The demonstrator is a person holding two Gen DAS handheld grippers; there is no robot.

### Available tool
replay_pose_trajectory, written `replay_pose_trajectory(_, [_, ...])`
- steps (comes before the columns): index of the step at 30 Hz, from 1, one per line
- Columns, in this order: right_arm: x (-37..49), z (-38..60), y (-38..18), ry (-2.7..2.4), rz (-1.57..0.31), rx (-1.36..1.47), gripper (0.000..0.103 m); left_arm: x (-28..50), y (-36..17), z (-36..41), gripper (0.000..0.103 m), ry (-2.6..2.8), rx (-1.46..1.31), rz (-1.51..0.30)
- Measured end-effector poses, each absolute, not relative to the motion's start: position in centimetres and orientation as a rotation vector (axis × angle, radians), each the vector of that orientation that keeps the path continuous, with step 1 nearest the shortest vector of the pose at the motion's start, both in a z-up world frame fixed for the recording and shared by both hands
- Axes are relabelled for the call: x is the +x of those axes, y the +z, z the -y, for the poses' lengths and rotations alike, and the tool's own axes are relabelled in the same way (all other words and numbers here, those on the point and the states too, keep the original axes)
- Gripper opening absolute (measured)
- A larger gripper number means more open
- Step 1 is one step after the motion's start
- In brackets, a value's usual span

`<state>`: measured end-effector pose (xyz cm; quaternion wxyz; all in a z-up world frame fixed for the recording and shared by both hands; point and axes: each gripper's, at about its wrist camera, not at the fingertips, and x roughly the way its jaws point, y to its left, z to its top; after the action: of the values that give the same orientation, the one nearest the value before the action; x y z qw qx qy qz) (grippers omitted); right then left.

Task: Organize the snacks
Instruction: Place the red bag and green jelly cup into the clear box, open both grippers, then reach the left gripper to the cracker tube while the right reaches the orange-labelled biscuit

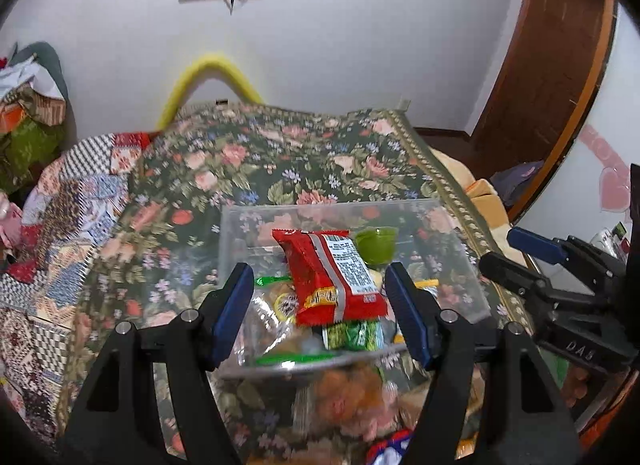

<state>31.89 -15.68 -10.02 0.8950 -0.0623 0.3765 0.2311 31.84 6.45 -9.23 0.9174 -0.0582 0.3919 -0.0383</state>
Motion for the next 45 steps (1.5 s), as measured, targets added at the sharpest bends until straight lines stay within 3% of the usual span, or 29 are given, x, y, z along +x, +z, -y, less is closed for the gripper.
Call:
replay_pose_trajectory(12, [23.8,18.0,-7.9,0.536,-0.753,-0.125,0.06,21.8,-8.6,-4.0,0.077,-0.125,-0.063,-0.817])
replay_pose_trajectory(30, [16.7,16.8,-17.7,0.587,-0.974,-0.206,0.067,13.4,-20.7,-1.2,0.079,-0.16,-0.064,-1.091])
replay_pose_trajectory(43, [15.9,19.9,-20.3,0.513,-1.037,-0.195,0.067,12.0,-21.3,-4.7,0.08,-0.126,-0.155,-1.059])
replay_pose_trajectory(45, [15.9,20.1,-20.6,0.51,-1.05,-0.187,0.062,12.1,-21.6,-4.3,0.079,-0.137,-0.168,-1.061])
